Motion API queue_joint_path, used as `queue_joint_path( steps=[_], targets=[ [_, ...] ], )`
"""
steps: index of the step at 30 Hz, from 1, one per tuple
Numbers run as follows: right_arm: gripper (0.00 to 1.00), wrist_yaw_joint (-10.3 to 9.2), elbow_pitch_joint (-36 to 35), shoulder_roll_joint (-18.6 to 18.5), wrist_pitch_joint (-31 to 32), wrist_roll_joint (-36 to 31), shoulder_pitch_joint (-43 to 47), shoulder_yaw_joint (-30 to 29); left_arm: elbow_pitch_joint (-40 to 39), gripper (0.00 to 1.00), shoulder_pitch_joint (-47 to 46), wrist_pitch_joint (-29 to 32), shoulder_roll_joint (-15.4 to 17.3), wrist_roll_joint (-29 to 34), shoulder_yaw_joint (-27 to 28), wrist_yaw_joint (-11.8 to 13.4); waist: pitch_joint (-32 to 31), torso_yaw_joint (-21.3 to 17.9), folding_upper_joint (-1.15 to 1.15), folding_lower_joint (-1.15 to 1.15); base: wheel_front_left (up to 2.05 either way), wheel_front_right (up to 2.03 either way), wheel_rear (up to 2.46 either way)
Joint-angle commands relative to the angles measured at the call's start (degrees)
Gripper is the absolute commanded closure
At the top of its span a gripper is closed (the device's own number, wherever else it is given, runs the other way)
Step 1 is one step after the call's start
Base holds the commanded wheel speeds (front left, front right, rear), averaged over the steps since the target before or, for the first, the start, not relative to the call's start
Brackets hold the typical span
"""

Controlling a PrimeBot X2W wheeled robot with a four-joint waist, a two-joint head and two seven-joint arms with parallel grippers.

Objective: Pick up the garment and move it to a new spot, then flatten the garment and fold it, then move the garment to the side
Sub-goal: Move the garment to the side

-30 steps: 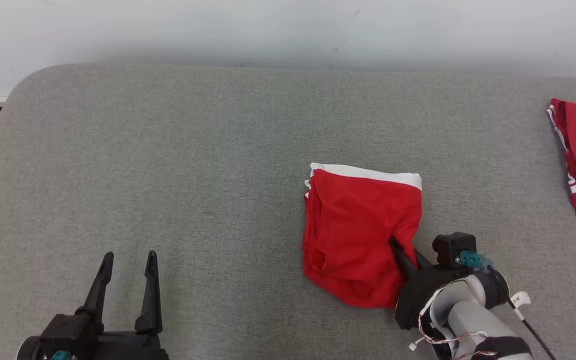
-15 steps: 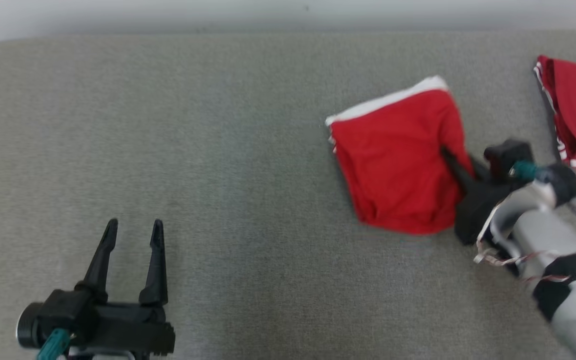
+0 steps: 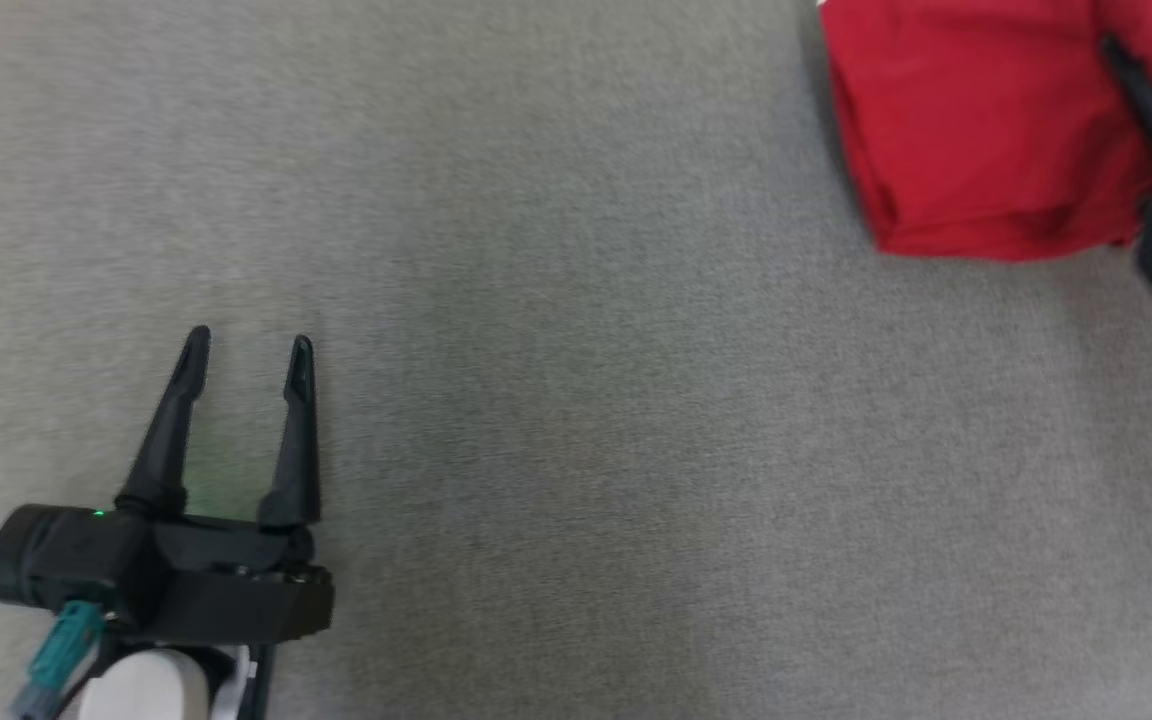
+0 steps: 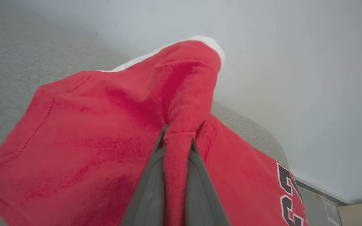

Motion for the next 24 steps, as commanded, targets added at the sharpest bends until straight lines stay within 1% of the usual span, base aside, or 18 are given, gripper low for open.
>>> queue_joint_path(
  steps=[1, 4, 6, 10, 15, 19, 22, 24],
  targets=[
    [1.0, -0.19, -0.89, -1.07, 0.38, 0.6, -1.44, -0.35, -0.88, 0.0, -0.82, 0.01, 0.85, 0.44, 0.62, -0.07, 6.14, -5.88, -0.01, -0.01, 0.0, 0.0, 0.0],
    [1.0, -0.19, -2.5, -4.06, 1.72, 1.35, -3.55, -1.49, -3.06, 0.0, -0.94, 0.01, 1.84, 0.67, 1.11, -0.27, 8.85, -7.78, -0.01, -0.01, 0.0, 0.0, 0.0],
    [1.0, -0.19, -2.26, -5.92, 2.25, 1.55, -4.84, -2.59, -5.0, 0.0, -1.05, 0.01, 2.32, 1.01, 0.63, -0.34, 10.4, -8.45, -0.01, -0.01, 0.0, 0.0, 0.0],
    [1.0, -0.19, -1.89, -8.87, 3.3, 2.93, -6.7, -2.72, -8.44, 0.0, -0.5, 0.03, 2.97, 1.48, 0.2, -0.24, 13.15, -9.56, -0.01, -0.01, 0.0, 0.0, 0.0],
    [1.0, -0.19, -0.48, -12.17, 3.73, 1.5, -9.47, -0.85, -9.46, 0.0, -0.2, 0.11, 3.42, 1.55, -1.2, -0.34, 15.09, -9.83, -0.01, -0.01, 0.0, 0.0, 0.0],
    [1.0, -0.19, 1.29, -13.67, 3.93, -1.33, -11.98, 2.07, -9.32, 0.0, -0.33, 0.43, 3.61, 1.27, -2.15, -0.44, 15.82, -9.53, -0.01, -0.01, 0.0, 0.0, 0.0],
    [1.0, -0.19, 2.95, -15.57, 3.72, -3.51, -14.07, 4.41, -9.12, 0.0, -0.82, 0.48, 3.68, 1.05, -2.63, -0.63, 16.23, -9.07, -0.01, -0.01, 0.0, 0.0, 0.0],
    [1.0, -0.19, 4.31, -15.73, 2.93, -3.8, -15.32, 4.96, -9.1, 0.0, -1.16, 0.51, 3.78, 0.91, -2.83, -0.64, 16.48, -8.79, -0.01, -0.01, 0.0, 0.0, 0.0]
  ],
)
